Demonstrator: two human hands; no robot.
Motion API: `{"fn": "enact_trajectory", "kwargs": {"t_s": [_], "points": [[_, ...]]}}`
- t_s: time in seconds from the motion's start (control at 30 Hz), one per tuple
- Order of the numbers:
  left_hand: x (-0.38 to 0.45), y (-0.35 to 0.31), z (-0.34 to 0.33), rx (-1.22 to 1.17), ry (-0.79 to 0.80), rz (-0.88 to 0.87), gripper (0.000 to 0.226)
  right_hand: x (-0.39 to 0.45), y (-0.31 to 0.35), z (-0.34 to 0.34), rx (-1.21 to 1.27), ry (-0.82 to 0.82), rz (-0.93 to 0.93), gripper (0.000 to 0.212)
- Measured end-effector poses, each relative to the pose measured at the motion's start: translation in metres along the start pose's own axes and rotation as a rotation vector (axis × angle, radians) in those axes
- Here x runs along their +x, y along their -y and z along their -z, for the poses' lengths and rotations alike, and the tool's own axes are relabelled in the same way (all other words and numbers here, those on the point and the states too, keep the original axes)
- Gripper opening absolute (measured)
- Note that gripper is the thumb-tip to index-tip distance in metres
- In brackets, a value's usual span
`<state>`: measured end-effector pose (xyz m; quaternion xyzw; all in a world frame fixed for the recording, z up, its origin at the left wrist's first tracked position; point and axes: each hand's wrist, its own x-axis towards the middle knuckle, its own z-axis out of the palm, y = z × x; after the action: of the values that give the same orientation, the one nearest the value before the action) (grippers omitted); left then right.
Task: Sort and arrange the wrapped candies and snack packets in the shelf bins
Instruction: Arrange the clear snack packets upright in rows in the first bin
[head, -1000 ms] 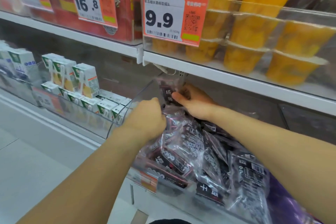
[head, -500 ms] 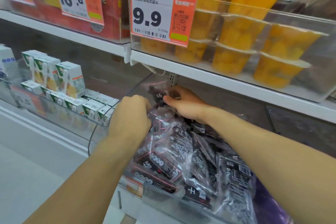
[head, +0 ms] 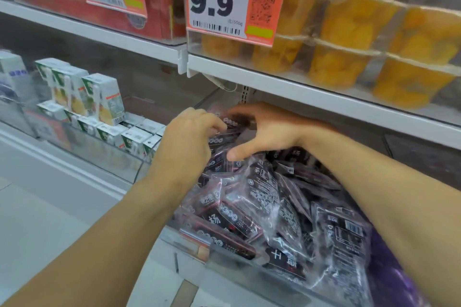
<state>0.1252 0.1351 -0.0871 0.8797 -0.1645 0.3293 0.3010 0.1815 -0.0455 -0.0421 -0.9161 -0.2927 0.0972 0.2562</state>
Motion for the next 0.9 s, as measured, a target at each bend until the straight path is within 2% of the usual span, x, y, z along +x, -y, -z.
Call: {"fn": "enact_trajectory", "kwargs": {"t_s": [0.1,0.13,0.27,0.37,0.43,0.53,0.6,0.7,0.73,0.8,0.9], "points": [[0.002,-0.008,0.005,-0.232,-0.095,0.168,0.014,0.008,-0.004,-0.007,-0.01,-0.151,0.03,0.033],[0.003,-0.01,0.007,-0.278,-0.116,0.203,0.013,0.009,-0.005,-0.008,0.011,-0.165,0.034,0.028],[0.001,-0.009,0.013,-0.29,-0.106,0.268,0.048,0.012,-0.012,-0.006,0.032,-0.166,0.008,0.013],[-0.003,-0.011,0.014,-0.212,-0.005,0.297,0.061,0.014,-0.021,-0.004,0.039,-0.173,-0.036,0.033],[-0.004,-0.012,0.012,-0.161,0.023,0.292,0.061,0.013,-0.021,-0.004,0.087,-0.166,-0.037,0.032],[-0.003,-0.014,0.011,-0.069,-0.034,0.24,0.04,0.009,-0.011,-0.005,0.2,-0.15,-0.023,0.028],[-0.004,-0.016,0.012,-0.066,-0.077,0.242,0.029,0.006,-0.007,-0.007,0.302,-0.083,-0.028,0.032],[-0.003,-0.017,0.013,-0.058,-0.04,0.225,0.035,0.0,-0.002,-0.009,0.364,0.029,-0.044,0.063],[-0.001,-0.016,0.013,-0.044,-0.011,0.206,0.035,-0.001,0.002,-0.01,0.327,0.02,-0.015,0.062],[0.002,-0.012,0.012,-0.027,0.027,0.178,0.032,0.001,0.006,-0.014,0.248,-0.074,0.017,0.047],[-0.003,-0.012,0.013,-0.08,-0.003,0.176,0.04,0.008,-0.002,-0.013,0.33,-0.19,-0.051,0.035]]}}
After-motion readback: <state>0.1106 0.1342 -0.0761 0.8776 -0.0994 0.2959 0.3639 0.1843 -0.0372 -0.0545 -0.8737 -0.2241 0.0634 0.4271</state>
